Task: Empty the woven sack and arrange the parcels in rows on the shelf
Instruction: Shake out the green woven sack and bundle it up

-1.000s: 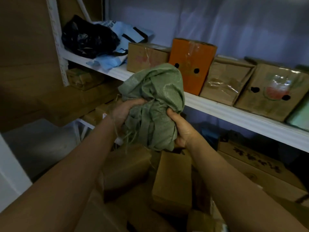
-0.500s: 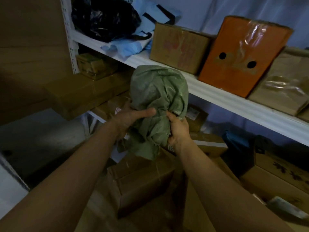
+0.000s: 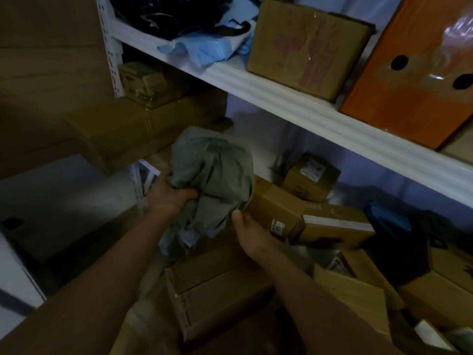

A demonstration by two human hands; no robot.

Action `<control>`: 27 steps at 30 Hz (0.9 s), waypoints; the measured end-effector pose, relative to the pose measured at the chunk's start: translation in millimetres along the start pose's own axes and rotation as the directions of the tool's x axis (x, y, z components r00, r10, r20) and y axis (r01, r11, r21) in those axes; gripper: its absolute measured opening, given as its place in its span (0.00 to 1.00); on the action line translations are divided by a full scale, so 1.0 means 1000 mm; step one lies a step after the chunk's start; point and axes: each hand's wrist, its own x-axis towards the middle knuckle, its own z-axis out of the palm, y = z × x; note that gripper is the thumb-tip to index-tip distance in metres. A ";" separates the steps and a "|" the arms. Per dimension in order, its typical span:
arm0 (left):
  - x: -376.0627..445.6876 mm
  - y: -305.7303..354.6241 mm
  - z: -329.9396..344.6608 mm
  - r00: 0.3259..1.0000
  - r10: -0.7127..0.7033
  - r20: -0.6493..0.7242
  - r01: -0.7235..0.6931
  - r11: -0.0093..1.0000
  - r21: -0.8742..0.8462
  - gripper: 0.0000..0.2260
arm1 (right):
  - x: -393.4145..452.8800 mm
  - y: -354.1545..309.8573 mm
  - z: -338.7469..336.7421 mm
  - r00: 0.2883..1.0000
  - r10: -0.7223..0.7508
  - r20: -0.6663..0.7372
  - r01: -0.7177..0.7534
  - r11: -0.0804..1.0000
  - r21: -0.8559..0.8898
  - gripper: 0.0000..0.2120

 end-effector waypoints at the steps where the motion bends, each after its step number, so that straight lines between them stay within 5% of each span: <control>1: -0.003 -0.008 0.003 0.998 -0.036 0.048 0.036 0.999 0.012 0.35 | 0.001 0.002 -0.001 0.996 -0.005 0.084 0.015 0.994 -0.112 0.26; 4: -0.003 -0.029 0.013 0.984 -0.090 0.154 0.091 0.996 0.001 0.45 | 0.005 0.009 -0.002 0.984 0.011 0.180 0.041 0.958 -0.283 0.27; 8: 0.000 -0.041 0.028 0.946 -0.196 0.258 0.213 0.976 -0.041 0.49 | 0.015 0.023 -0.013 0.986 0.064 0.156 -0.019 0.960 -0.278 0.24; 10: -0.002 -0.044 0.037 0.923 -0.224 0.313 0.261 0.962 -0.079 0.44 | 0.019 0.025 -0.025 0.987 0.018 -0.161 -0.071 0.941 -0.332 0.25; 12: 0.003 -0.052 0.048 0.892 -0.257 0.372 0.320 0.940 -0.119 0.34 | 0.022 0.026 -0.033 0.849 -0.163 -0.503 -0.015 0.943 -0.332 0.22; 13: 0.006 -0.055 0.052 0.879 -0.275 0.391 0.346 0.930 -0.124 0.30 | 0.023 0.026 -0.034 0.786 -0.298 -0.542 0.100 0.926 -0.363 0.20; 15: 0.014 -0.059 0.061 0.841 -0.307 0.445 0.385 0.918 -0.095 0.26 | 0.028 0.028 -0.035 0.757 -0.517 -0.399 0.313 0.824 -0.473 0.18; 17: 0.017 -0.061 0.066 0.811 -0.303 0.501 0.379 0.924 -0.055 0.27 | 0.037 0.036 -0.033 0.797 -0.575 -0.186 0.410 0.740 -0.533 0.17; 20: 0.020 -0.082 0.067 0.808 -0.288 0.513 0.268 0.956 0.115 0.55 | 0.051 0.055 -0.037 0.963 -0.249 0.107 0.265 0.784 -0.561 0.21; 22: 0.018 -0.097 0.065 0.843 -0.254 0.473 0.093 0.937 0.337 0.64 | 0.055 0.063 -0.036 0.973 -0.087 0.212 0.208 0.728 -0.654 0.25; 24: 0.016 -0.105 0.064 0.880 -0.143 0.453 -0.135 0.839 0.527 0.61 | 0.055 0.055 -0.032 0.984 -0.158 0.079 0.170 0.728 -0.664 0.26; 27: 0.020 -0.096 0.077 0.824 -0.023 0.567 -0.387 0.708 0.590 0.59 | 0.062 0.040 -0.022 0.943 -0.324 -0.080 0.216 0.774 -0.596 0.33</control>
